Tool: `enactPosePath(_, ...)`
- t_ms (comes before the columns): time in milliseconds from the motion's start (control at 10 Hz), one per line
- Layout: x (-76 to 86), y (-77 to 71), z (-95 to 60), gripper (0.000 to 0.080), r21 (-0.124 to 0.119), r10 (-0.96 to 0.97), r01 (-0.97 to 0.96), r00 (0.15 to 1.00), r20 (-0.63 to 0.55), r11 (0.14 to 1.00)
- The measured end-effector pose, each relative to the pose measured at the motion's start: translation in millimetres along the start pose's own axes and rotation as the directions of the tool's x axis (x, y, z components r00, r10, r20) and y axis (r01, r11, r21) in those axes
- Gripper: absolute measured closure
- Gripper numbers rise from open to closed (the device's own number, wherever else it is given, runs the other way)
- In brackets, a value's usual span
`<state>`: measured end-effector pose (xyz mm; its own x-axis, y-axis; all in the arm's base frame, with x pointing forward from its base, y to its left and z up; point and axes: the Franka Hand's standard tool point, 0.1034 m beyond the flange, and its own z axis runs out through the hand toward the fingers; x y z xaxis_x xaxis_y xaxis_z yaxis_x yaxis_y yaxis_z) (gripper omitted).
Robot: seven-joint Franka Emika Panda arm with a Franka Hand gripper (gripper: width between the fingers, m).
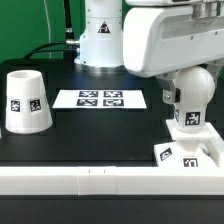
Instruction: Assemble lamp
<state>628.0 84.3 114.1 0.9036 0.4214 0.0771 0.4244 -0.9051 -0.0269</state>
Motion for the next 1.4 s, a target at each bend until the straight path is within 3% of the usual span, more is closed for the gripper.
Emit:
enactPosePath(400,1.7,6.2,-0.9,0.0222,-0.002,0.309,-0.309,0.951,-0.020,0.951)
enactPosePath(700,0.2,10.2,-0.7,0.0222,-0.005,0.508,-0.508,0.861,-0.021,0.861)
enactPosePath(900,-0.3,11.2,-0.5,0.0222,-0.006,0.531,-0.531,0.847,-0.021,0.847)
enactPosePath(1000,-1.2,11.1,-1.2,0.0132,-0.006,0.513,-0.513,0.858,-0.020,0.858)
enactPosePath(1400,-23.8,-0.6,-16.3,0.0101,-0.010,0.450,-0.450,0.893,-0.008,0.893)
